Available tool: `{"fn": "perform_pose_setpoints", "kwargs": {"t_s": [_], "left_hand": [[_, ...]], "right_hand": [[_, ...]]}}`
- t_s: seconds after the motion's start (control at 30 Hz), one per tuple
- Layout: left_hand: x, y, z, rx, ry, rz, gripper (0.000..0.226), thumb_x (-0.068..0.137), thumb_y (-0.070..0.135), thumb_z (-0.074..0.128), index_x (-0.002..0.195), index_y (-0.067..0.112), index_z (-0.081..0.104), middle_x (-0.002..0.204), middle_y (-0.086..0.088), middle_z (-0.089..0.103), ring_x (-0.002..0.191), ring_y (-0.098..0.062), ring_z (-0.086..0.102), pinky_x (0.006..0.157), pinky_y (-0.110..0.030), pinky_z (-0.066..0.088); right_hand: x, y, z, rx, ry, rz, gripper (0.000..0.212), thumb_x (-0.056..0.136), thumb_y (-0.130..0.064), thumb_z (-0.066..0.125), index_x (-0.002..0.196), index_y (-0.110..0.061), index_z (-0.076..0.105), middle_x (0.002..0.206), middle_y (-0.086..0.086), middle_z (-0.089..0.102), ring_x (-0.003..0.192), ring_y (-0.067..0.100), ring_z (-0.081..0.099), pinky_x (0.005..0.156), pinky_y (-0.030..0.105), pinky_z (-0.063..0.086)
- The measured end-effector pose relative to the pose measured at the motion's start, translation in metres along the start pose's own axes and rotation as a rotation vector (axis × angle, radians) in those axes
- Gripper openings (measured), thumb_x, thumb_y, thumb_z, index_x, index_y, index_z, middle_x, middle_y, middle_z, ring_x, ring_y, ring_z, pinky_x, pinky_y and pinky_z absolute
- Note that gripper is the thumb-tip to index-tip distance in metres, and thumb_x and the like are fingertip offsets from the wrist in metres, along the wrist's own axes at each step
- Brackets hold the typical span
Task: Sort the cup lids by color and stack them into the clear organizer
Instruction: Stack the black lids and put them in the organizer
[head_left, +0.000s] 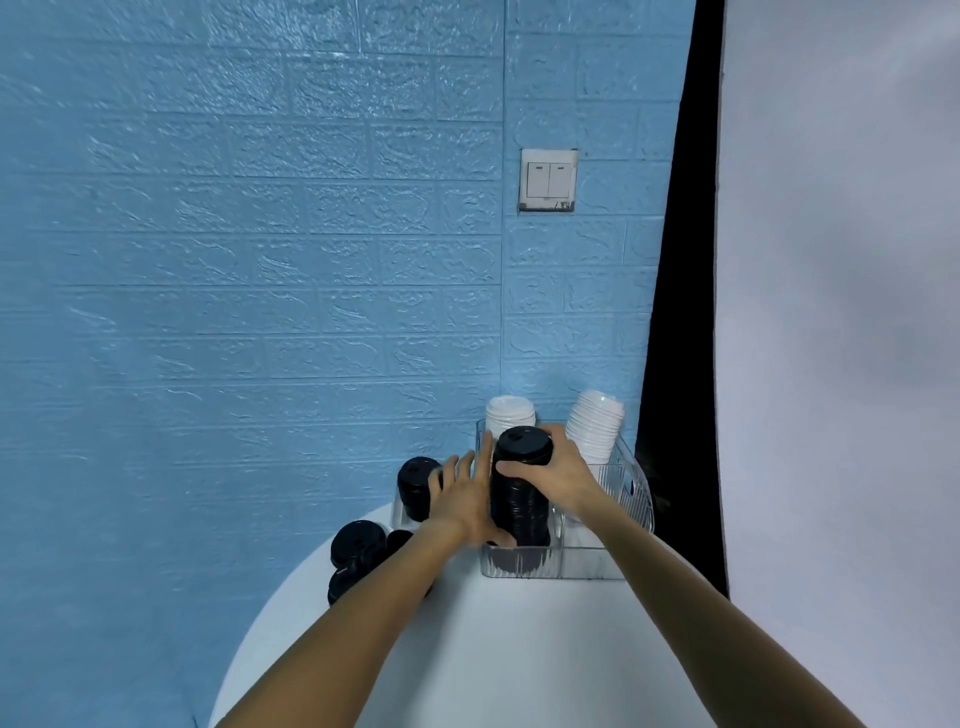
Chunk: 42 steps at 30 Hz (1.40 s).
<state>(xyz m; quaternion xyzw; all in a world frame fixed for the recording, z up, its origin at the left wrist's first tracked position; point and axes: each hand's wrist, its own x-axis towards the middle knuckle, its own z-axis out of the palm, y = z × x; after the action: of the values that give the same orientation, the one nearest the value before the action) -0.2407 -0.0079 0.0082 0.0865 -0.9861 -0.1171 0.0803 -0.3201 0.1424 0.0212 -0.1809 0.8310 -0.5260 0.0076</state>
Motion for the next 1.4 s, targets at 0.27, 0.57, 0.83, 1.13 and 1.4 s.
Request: {"fn": "perform_pose_setpoints", "kwargs": {"t_s": [0.27,0.57,0.83,1.13,1.4], "left_hand": [[-0.002,-0.001,-0.006,-0.608,0.018,-0.034,0.096,0.08,0.056,0.077,0.155,0.048,0.017,0.164,-0.001,0.021,0.15,-0.029,0.016,0.118,-0.047,0.017],[-0.007,0.002,-0.003,-0.661,0.028,-0.091,0.101,0.077,0.062,0.075,0.155,0.049,0.012,0.161,-0.001,0.026,0.147,-0.031,0.023,0.118,-0.048,0.021],[-0.007,0.002,-0.013,-0.68,0.081,-0.074,0.104,0.074,0.064,0.076,0.152,0.056,0.007,0.159,-0.002,0.03,0.145,-0.033,0.027,0.117,-0.051,0.025],[-0.009,0.001,-0.011,-0.695,0.098,-0.043,0.107,0.073,0.064,0.077,0.151,0.056,0.004,0.159,-0.002,0.029,0.145,-0.034,0.026,0.117,-0.052,0.025],[-0.008,0.003,-0.013,-0.718,0.11,-0.03,0.11,0.073,0.062,0.078,0.152,0.055,0.002,0.16,-0.002,0.027,0.146,-0.034,0.023,0.118,-0.053,0.023]], "right_hand": [[-0.015,-0.022,-0.007,0.04,-0.037,-0.033,0.048,0.074,-0.04,0.087,0.111,-0.031,0.058,0.106,-0.012,0.068,0.099,0.004,0.064,0.084,0.023,0.049],[-0.008,-0.012,0.001,0.109,-0.073,-0.082,0.066,0.067,-0.048,0.088,0.12,-0.028,0.055,0.117,-0.006,0.067,0.115,0.015,0.064,0.103,0.04,0.051],[0.006,0.004,0.011,0.17,-0.02,0.009,0.131,0.044,-0.087,0.078,0.15,-0.029,0.026,0.145,-0.001,0.042,0.139,0.019,0.04,0.118,0.048,0.036],[-0.01,-0.008,0.007,0.186,0.061,-0.001,0.142,0.041,-0.087,0.077,0.157,-0.03,0.018,0.159,0.003,0.029,0.148,0.021,0.029,0.121,0.051,0.029],[-0.013,-0.007,0.001,0.27,0.062,-0.011,0.139,0.048,-0.073,0.086,0.159,-0.025,0.016,0.163,0.004,0.023,0.15,0.022,0.025,0.123,0.05,0.026]]}}
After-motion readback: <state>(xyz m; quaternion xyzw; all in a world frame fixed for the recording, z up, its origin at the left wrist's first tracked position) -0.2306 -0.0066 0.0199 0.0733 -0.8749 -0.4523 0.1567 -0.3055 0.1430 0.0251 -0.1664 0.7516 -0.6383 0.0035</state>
